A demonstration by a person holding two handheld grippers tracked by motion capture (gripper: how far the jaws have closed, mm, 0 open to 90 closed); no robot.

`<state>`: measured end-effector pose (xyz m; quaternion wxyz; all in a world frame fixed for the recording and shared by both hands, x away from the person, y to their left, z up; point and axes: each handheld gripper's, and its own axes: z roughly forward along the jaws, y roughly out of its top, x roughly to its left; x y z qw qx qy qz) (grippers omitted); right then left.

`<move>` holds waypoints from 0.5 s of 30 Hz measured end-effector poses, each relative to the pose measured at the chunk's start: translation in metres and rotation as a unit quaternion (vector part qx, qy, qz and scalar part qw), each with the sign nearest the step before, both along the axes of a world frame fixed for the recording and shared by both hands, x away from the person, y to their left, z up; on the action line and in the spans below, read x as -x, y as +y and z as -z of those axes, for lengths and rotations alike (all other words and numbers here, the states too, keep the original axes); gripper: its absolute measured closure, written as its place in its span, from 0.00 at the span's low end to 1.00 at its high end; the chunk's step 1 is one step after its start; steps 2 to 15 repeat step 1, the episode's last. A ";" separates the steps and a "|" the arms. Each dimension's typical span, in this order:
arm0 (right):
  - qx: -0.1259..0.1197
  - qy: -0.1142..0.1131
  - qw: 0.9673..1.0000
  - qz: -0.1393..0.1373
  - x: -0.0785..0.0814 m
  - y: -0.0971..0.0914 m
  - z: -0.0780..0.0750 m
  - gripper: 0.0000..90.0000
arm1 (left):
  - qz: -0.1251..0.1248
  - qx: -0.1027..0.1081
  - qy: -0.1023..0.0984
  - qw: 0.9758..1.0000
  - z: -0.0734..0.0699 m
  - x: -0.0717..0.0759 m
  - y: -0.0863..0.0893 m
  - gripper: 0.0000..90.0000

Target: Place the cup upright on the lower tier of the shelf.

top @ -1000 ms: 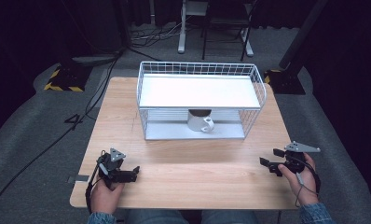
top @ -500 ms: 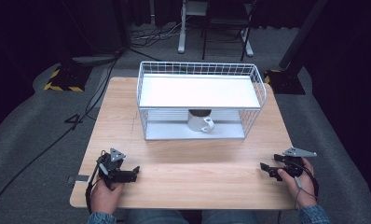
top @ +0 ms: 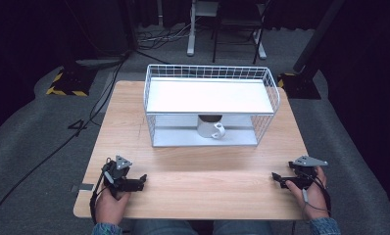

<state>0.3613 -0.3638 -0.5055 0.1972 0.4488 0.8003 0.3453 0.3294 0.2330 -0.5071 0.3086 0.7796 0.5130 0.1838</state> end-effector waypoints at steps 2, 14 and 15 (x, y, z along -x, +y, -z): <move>0.000 0.000 1.000 0.000 0.000 0.000 0.000 0.11 | 0.000 0.000 0.000 1.000 0.000 0.000 0.000 0.00; 0.000 0.000 1.000 0.000 0.000 0.000 0.000 0.11 | 0.000 0.000 0.000 1.000 0.000 0.000 0.000 0.00; 0.000 0.000 1.000 0.000 0.000 0.000 0.000 0.11 | 0.000 0.000 0.000 1.000 0.000 0.000 0.000 0.00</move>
